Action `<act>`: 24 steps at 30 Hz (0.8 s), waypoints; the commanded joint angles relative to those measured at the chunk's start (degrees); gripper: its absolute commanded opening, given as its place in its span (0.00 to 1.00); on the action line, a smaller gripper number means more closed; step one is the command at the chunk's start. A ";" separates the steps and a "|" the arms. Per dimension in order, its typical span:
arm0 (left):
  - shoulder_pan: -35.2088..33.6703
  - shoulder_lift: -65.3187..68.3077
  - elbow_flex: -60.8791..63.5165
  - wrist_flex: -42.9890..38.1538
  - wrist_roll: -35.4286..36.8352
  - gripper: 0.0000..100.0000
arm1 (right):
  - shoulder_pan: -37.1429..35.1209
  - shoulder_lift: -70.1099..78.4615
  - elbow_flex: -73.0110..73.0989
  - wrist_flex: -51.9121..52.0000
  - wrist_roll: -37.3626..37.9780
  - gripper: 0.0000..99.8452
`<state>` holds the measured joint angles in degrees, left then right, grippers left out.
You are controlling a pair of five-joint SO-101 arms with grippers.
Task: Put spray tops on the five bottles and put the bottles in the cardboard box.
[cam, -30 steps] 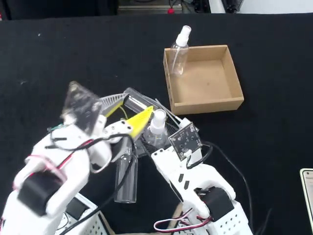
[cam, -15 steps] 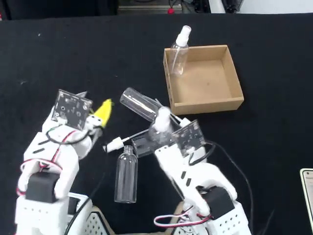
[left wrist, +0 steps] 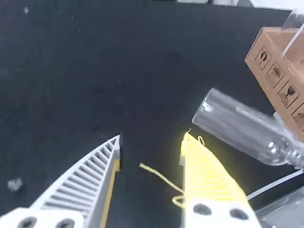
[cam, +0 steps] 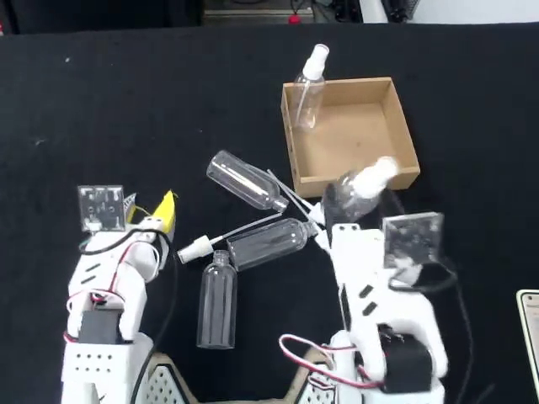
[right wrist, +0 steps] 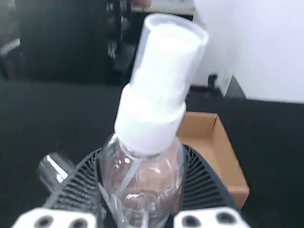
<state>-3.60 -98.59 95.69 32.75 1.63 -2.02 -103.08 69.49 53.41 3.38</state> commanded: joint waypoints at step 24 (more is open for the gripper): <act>-0.40 -4.92 1.63 1.67 0.79 0.20 | 8.44 79.34 -34.07 -52.66 -0.35 0.01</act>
<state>-3.60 -103.43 96.13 33.89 1.71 5.36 -28.09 39.34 7.08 3.30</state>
